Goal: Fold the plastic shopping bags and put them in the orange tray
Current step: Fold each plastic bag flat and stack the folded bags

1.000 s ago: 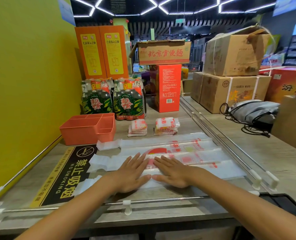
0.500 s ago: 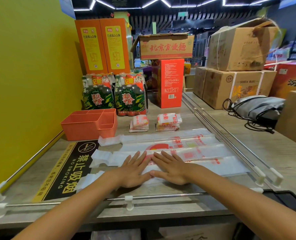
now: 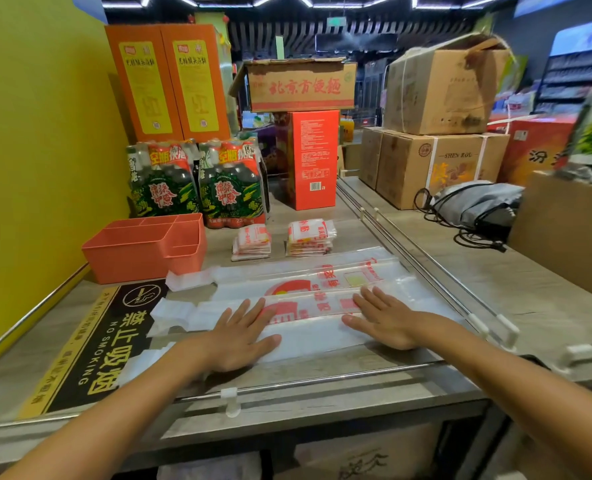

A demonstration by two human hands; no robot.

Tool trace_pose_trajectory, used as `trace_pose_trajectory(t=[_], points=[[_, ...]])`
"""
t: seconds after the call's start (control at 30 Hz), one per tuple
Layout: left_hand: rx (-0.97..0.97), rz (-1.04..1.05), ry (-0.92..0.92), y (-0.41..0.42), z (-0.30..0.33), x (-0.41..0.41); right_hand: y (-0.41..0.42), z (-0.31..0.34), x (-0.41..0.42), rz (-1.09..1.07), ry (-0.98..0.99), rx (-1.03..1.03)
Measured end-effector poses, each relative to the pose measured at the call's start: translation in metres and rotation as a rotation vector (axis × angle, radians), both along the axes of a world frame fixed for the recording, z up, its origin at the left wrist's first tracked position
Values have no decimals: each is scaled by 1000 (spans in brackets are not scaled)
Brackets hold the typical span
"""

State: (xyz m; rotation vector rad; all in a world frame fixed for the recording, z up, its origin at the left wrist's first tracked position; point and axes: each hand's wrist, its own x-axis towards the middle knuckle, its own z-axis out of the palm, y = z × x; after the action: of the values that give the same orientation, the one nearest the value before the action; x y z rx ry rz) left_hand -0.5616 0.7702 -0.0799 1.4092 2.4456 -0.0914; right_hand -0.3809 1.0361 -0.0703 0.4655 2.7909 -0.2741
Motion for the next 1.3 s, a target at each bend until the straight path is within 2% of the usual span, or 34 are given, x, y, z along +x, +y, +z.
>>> trace_pose_trajectory(t=[0.4,0.57,0.77,0.97,1.1,1.3], points=[[-10,0,-26,-2,3,0,6,0,3,-95,25,2],[-2,-3,84,6,6,12,2,-1,6,-106,44,34],[123,-276,95,77,13,55,0,-2,5,-104,1,85],[154,-258,-21,128,9,67,5,-9,-2,-84,-52,153],[133,-202,-45,107,6,51,4,-8,-2,-137,-30,119],[31,-162,-16,38,16,10,10,-7,1,-77,-48,95]])
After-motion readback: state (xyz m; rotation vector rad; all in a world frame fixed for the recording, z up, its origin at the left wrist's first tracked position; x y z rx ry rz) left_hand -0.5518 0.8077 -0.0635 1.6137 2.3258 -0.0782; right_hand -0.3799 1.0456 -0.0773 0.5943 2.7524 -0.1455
